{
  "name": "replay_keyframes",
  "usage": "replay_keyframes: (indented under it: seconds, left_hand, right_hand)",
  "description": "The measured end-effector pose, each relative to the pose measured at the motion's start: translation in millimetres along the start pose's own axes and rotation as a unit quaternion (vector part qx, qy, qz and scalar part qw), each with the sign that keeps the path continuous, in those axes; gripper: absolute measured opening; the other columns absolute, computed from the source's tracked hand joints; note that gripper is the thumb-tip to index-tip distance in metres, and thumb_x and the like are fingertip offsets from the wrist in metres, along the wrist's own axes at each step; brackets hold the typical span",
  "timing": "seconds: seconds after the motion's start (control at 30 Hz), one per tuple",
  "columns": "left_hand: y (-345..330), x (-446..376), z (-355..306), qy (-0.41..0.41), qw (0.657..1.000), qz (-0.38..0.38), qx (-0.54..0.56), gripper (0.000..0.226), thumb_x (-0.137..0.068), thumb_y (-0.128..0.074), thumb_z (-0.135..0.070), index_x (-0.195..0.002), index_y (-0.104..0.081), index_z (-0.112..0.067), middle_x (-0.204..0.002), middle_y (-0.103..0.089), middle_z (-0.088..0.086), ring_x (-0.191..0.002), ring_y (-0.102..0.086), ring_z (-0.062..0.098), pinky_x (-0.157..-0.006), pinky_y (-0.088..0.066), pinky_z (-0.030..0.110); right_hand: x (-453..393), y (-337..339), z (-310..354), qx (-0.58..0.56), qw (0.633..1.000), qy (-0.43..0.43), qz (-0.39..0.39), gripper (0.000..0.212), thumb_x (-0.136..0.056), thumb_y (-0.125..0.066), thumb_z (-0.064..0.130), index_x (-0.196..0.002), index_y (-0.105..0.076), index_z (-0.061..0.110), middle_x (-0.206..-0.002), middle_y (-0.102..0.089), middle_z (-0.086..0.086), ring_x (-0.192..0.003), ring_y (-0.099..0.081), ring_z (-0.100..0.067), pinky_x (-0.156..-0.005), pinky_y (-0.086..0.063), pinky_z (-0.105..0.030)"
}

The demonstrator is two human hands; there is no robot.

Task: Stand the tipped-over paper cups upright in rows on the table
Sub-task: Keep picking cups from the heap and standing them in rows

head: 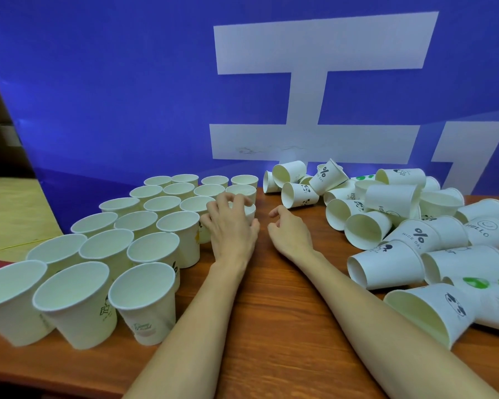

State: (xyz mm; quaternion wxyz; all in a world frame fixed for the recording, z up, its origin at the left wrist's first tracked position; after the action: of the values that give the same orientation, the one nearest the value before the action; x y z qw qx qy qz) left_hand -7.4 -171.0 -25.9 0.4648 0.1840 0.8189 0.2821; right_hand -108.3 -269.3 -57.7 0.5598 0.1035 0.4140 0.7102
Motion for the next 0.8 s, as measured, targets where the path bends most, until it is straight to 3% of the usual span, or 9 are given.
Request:
replay_keyframes:
  seconds: [0.2, 0.33, 0.63, 0.8]
  left_hand:
    - [-0.1, -0.5, -3.5, -0.024, 0.999, 0.018, 0.037, 0.035, -0.083, -0.07, -0.019, -0.115, -0.056, -0.025, -0.12, -0.048, 0.001, -0.11, -0.043, 0.017, -0.085, -0.039, 0.025]
    - [-2.1, 0.2, -2.7, -0.028, 0.997, 0.027, 0.062, 0.041, -0.082, -0.069, -0.009, -0.118, -0.056, -0.023, -0.121, -0.047, 0.002, -0.114, -0.042, 0.019, -0.084, -0.046, 0.027]
    - [-4.7, -1.3, -2.5, -0.033, 0.998, 0.023, 0.045, 0.035, -0.085, -0.065, -0.01, -0.117, -0.061, -0.024, -0.123, -0.048, 0.0, -0.116, -0.039, 0.018, -0.085, -0.044, 0.026]
    - [-3.9, -1.9, -4.2, -0.041, 0.998, 0.001, 0.055, 0.033, -0.083, -0.065, -0.012, -0.113, -0.063, -0.025, -0.118, -0.052, -0.001, -0.112, -0.042, 0.018, -0.085, -0.046, 0.027]
  right_hand:
    - [0.8, -1.0, 1.3, 0.006, 1.0, 0.004, 0.004, 0.027, -0.091, -0.048, 0.021, -0.117, -0.053, 0.025, -0.1, -0.065, 0.0, -0.095, -0.061, -0.022, -0.077, -0.045, -0.033]
    - [2.7, -0.4, 1.6, 0.013, 1.0, 0.003, 0.008, 0.029, -0.091, -0.048, 0.02, -0.118, -0.053, 0.024, -0.101, -0.065, -0.001, -0.096, -0.061, -0.022, -0.079, -0.046, -0.034]
    - [3.4, 0.3, 3.0, 0.016, 1.0, 0.001, 0.015, 0.029, -0.09, -0.048, 0.02, -0.118, -0.054, 0.023, -0.094, -0.06, 0.003, -0.096, -0.06, -0.022, -0.079, -0.046, -0.034]
    - [1.6, -0.3, 0.7, 0.003, 1.0, -0.01, 0.001, 0.028, -0.09, -0.047, 0.021, -0.116, -0.055, 0.023, -0.099, -0.067, -0.002, -0.096, -0.061, -0.024, -0.081, -0.049, -0.036]
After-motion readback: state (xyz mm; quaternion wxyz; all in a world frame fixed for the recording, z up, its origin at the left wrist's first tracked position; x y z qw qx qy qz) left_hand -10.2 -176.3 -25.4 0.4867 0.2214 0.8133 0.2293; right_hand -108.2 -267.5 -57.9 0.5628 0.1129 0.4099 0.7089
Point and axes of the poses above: each hand's wrist, its own x-axis away from the middle knuckle, its own y-axis out of the back of the hand, z = x × y, the point moved 4 cm from there along -x, towards the middle knuckle
